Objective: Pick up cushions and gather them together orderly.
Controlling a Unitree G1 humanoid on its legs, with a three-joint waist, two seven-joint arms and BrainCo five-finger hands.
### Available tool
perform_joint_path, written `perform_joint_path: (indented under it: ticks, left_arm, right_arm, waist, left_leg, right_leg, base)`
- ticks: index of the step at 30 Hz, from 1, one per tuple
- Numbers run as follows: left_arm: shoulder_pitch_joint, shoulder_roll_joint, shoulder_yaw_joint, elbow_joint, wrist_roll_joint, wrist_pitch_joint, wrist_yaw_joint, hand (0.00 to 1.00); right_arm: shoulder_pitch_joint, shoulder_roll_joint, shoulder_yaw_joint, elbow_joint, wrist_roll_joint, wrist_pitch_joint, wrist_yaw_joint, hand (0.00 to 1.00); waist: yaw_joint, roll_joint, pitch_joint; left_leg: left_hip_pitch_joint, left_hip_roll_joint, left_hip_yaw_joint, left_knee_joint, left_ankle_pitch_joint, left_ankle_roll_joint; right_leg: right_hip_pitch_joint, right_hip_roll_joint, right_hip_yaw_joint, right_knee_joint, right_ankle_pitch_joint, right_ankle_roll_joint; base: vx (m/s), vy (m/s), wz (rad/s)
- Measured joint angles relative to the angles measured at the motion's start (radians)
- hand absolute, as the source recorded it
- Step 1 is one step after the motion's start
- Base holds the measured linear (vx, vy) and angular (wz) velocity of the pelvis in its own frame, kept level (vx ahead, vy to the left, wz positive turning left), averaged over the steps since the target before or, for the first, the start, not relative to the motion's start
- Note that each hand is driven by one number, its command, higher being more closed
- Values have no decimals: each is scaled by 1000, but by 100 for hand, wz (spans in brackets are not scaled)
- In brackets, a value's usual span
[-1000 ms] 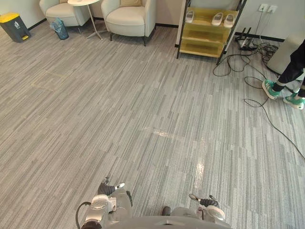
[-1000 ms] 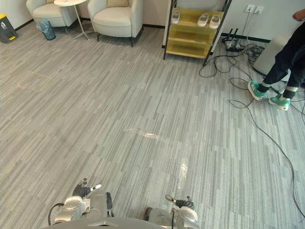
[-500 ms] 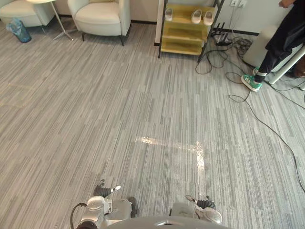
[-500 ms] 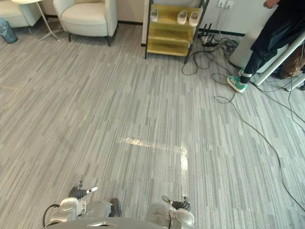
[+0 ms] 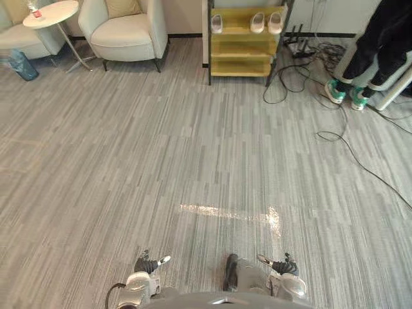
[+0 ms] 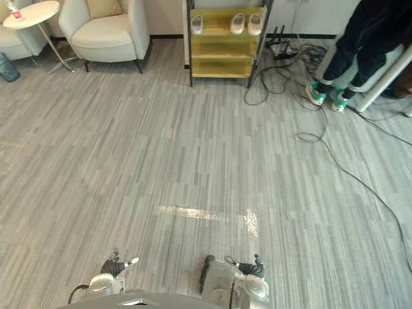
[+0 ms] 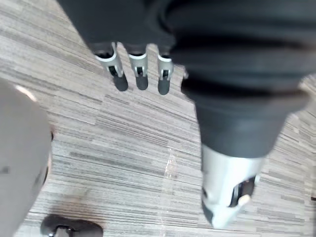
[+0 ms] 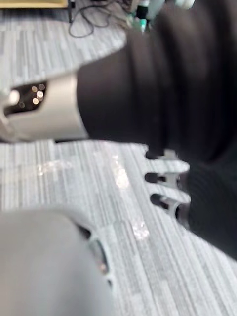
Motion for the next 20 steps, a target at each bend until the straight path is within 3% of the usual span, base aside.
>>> perform_joint_path:
  ticks: [3, 4, 6, 8, 10, 11, 12, 14, 17, 20]
  left_arm:
    - [0, 8, 9, -24, 0, 0, -1, 0]
    - [4, 11, 9, -33, 0, -1, 0, 0]
    - [5, 11, 7, -39, -1, -2, 0, 0]
    - [4, 19, -1, -37, -1, -2, 0, 0]
    - [-3, 31, -31, -35, -1, -2, 0, 0]
    - [-5, 37, -54, -30, -1, -2, 2, 0]
    - [-12, 41, -79, -14, -1, -4, 1, 0]
    - [-23, 89, -116, 4, -1, -1, 3, 0]
    - [-31, 110, -130, 14, -2, -1, 3, 0]
    - [-30, 115, -159, 33, -2, -2, 0, 0]
  right_arm:
    - [24, 8, 1, -6, 11, 1, -21, 0]
    - [30, 12, 1, -7, 30, 2, -36, 0]
    - [42, 15, -3, -7, 57, 0, -43, 0]
    - [45, 16, -5, -2, 71, 0, -55, 0]
    - [42, 19, -8, 3, 67, 2, -62, 0]
    - [38, 18, -18, 18, 67, 2, -66, 0]
    - [21, 7, -27, 47, 65, -1, -72, 0]
    - [8, 32, -27, 81, 65, 5, -73, 0]
    - [2, 41, -37, 112, 65, 4, -71, 0]
    - [1, 42, -65, 138, 67, 6, -64, 0]
  waist:
    - [8, -8, 5]
    - [10, -9, 5]
    - [13, -11, 5]
    - [14, -11, 6]
    - [16, -15, 8]
    - [17, -14, 7]
    - [19, -8, 4]
    - [5, -71, 2]
    - [10, -101, 0]
    - [16, -97, -6]
  left_leg:
    - [-157, 93, 3, 415, 101, 17]
    - [-206, 113, 12, 517, 88, 25]
    - [-257, 118, 35, 536, 58, 24]
    - [-285, 107, 42, 461, 40, 19]
    - [-298, 65, 19, 239, 31, 13]
    - [-291, 24, -37, 59, 66, -1]
    - [-270, -3, -68, -33, 168, 18]
    - [-246, -62, -68, -94, 182, 31]
    - [-233, -104, -73, -109, 177, 47]
    - [-174, -137, -81, -182, 198, 73]
  right_leg:
    - [126, 7, -37, -55, -29, -11]
    - [161, 9, -34, -73, -41, -20]
    - [199, 9, -20, -107, -37, -16]
    - [216, 5, -5, -134, -20, 3]
    - [236, -4, 33, -160, -4, 29]
    - [240, -8, 51, -171, 0, 51]
    - [245, 4, 82, -195, 6, 80]
    - [277, -28, 125, -287, 36, 88]
    - [312, -57, 123, -336, 59, 87]
    - [350, -74, 125, -354, 60, 87]
  base:
    - [228, -136, 38]
    - [217, -27, -6]
    - [182, 30, -26]
    - [157, 89, -38]
    - [234, 226, -48]
    - [238, 284, -51]
    - [221, 273, -40]
    - [191, 209, -2]
    - [143, 146, 22]
    - [62, 58, 17]
